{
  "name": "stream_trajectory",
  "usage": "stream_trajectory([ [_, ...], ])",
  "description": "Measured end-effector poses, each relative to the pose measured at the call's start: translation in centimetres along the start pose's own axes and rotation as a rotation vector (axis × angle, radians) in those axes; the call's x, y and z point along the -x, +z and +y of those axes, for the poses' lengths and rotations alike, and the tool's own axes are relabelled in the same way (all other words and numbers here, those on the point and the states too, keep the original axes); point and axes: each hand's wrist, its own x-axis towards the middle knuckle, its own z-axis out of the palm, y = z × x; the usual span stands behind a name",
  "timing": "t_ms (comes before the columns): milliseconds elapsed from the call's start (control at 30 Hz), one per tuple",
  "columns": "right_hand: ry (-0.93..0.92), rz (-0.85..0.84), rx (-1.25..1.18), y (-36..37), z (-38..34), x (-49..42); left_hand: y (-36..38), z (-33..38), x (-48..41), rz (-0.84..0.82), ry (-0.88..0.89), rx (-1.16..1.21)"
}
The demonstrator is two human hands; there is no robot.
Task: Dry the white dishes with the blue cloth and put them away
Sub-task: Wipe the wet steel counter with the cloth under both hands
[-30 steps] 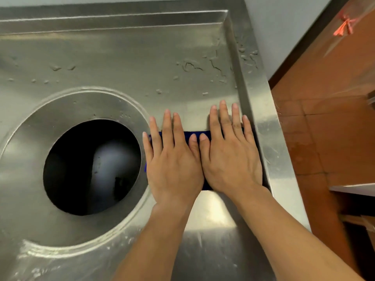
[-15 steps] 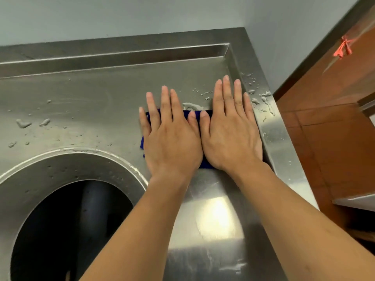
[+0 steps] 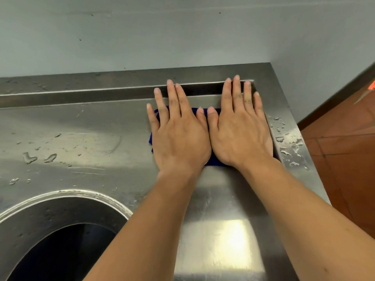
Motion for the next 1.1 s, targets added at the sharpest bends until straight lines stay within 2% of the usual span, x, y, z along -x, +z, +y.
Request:
stream_trajectory([
  [433, 0.063, -0.051, 0.106, 0.2, -2.4, 0.8, -1.4, -2.0, -0.6, -0.137, 0.106, 0.030],
  [767, 0.014, -0.026, 0.054, 2.5, -12.8, 2.2, -4.5, -12.9, -0.5, -0.129, 0.090, -0.013],
  [1100, -0.133, -0.076, 0.018, 4.6, -27.4, 2.3, -9.3, -27.0, -1.0, -0.150, -0.061, -0.046],
])
